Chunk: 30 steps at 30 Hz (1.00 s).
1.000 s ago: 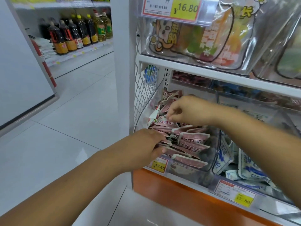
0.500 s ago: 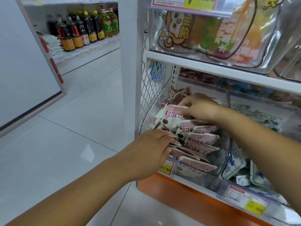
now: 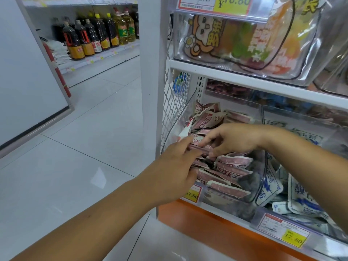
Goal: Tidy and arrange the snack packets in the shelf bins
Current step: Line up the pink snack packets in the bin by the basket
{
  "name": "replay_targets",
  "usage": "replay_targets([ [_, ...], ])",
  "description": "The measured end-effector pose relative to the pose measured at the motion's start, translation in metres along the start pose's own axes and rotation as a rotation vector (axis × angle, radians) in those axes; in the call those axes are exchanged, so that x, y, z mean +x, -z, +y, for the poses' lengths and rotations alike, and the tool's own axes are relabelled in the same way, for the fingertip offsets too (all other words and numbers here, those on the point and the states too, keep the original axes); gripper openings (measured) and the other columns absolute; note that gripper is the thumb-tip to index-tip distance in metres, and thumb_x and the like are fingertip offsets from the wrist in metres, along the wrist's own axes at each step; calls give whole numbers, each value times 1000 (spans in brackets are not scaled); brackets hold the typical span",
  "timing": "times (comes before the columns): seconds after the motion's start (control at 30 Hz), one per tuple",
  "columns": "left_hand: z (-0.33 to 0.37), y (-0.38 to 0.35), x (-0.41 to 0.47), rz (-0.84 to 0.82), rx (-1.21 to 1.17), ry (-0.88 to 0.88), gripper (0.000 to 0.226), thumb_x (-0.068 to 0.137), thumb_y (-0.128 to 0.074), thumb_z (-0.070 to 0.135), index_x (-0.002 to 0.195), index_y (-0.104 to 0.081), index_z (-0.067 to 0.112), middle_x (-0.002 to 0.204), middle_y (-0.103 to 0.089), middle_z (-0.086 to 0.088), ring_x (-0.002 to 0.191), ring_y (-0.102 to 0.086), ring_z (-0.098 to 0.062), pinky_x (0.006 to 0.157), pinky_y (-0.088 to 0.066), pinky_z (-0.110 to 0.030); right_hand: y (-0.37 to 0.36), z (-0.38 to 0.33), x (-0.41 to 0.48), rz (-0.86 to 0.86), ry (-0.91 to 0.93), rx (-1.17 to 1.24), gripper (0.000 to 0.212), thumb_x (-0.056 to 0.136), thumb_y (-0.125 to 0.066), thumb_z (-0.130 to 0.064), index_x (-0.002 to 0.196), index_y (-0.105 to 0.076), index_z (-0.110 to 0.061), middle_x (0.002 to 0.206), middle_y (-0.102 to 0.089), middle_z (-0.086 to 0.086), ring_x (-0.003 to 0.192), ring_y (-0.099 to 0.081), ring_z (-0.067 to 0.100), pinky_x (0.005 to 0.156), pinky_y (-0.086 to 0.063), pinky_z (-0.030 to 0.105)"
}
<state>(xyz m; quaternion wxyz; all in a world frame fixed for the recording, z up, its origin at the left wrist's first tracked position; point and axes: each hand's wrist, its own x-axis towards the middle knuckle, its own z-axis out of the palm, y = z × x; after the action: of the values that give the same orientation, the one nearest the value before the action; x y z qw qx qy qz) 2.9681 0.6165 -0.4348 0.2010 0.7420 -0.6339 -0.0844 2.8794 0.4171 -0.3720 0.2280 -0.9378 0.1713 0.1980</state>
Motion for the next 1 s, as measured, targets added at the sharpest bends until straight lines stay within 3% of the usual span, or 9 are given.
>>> replay_targets([
  [0.07,3,-6,1,-65,137,1,51,98,-22,42,148,-27,29,159,-16,0,138,-17,-18,113,-24,-37,4,3,-1,-3,-24,38,38,83,-73,-33,120,-63,-35,87,-59,-29,77,-55,-13,74,-40,14],
  [0.17,3,-7,1,-112,224,-3,60,93,-8,44,149,-23,29,158,-20,-1,137,-20,-18,111,-25,-38,12,10,-4,-15,-86,121,22,87,-70,-21,109,-71,-24,77,-66,-16,56,-56,-8,55,-46,17],
  [0.27,2,-5,1,-127,218,-11,62,91,-6,44,149,-23,29,158,-20,1,139,-18,-17,114,-23,-37,11,13,1,19,-119,-86,9,84,-73,-27,87,-75,-35,83,-72,-16,76,-65,6,78,-53,32],
  [0.33,3,-5,0,-134,216,-6,63,91,-5,45,149,-22,30,158,-19,1,140,-16,-17,114,-21,-37,8,6,6,74,-109,-154,13,84,-73,-28,95,-72,-33,94,-70,-18,87,-63,6,83,-49,27],
  [0.5,2,-6,1,-154,206,13,58,95,-9,44,150,-22,30,160,-16,-1,143,-12,-18,116,-18,-38,-4,-8,20,85,-87,-318,64,85,-71,-25,141,-43,-33,130,-58,-6,110,-57,16,90,-46,28],
  [0.63,0,-8,1,-152,183,17,55,98,-12,45,149,-24,31,160,-17,-2,143,-13,-18,117,-18,-39,-3,-6,23,35,-108,-302,68,85,-70,-29,144,-38,-35,138,-52,-5,112,-55,15,91,-43,24],
  [0.83,0,-6,1,-131,143,20,49,102,-23,44,150,-25,32,159,-16,2,142,-13,-15,117,-15,-34,-14,4,22,216,-142,-341,33,82,-70,-40,114,-62,-35,111,-66,-13,94,-62,11,80,-52,30],
  [0.93,2,-4,-1,-80,81,17,50,101,-30,45,149,-25,33,160,-16,5,143,-14,-13,115,-14,-29,-13,2,13,308,-116,-298,10,85,-65,-35,94,-64,-31,89,-68,-10,78,-61,13,71,-52,33],
  [1.0,3,-2,-3,10,-48,27,53,98,-42,44,148,-23,38,158,-13,12,141,-16,-7,111,-16,-22,-11,-1,-1,410,-73,-169,6,86,-63,-32,92,-65,-31,85,-68,-9,76,-61,14,70,-50,32],
])
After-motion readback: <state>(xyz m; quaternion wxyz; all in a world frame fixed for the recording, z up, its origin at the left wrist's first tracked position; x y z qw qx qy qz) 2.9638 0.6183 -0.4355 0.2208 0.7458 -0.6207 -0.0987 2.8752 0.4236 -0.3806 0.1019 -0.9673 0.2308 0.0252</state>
